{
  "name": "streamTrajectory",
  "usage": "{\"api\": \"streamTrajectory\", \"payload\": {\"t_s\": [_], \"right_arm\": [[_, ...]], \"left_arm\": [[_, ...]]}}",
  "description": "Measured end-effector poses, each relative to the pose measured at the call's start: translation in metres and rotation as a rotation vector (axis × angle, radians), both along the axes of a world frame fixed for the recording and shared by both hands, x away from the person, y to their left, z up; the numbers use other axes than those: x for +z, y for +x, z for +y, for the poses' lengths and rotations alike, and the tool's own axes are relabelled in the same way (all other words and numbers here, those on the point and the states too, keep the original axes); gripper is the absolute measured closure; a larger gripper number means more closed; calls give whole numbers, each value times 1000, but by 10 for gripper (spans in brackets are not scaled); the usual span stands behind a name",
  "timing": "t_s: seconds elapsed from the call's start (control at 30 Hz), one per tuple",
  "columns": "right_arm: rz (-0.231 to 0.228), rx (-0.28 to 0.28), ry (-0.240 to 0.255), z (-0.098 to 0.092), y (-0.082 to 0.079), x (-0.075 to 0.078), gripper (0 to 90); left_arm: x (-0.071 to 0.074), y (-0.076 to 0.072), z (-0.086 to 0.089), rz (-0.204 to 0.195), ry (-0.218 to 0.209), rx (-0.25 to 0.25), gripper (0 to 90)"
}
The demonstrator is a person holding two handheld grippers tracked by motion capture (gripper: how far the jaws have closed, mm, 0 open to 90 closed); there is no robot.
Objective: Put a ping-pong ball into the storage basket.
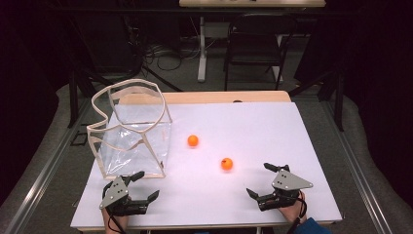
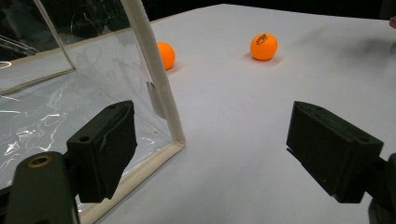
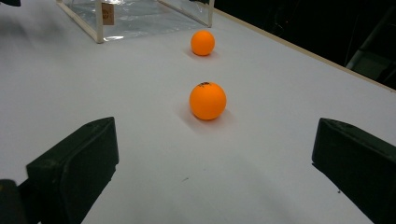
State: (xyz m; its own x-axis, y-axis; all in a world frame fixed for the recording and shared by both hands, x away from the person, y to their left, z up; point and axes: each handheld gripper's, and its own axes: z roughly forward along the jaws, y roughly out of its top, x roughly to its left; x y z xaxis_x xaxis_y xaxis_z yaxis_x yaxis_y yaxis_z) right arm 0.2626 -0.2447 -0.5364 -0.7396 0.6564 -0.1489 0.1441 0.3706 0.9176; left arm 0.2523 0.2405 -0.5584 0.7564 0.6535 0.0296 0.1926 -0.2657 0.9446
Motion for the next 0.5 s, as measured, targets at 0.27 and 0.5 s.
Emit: {"api": "streamTrajectory", "payload": {"t_s": [0.27, 0.5], "right_arm": [[21, -2, -15, 2, 2, -2, 0], [31, -11, -29, 2, 7, -1, 0]], "left_arm": [[0, 0, -1, -2, -4, -6, 159], [0, 0, -3, 7, 15, -10, 159]]}}
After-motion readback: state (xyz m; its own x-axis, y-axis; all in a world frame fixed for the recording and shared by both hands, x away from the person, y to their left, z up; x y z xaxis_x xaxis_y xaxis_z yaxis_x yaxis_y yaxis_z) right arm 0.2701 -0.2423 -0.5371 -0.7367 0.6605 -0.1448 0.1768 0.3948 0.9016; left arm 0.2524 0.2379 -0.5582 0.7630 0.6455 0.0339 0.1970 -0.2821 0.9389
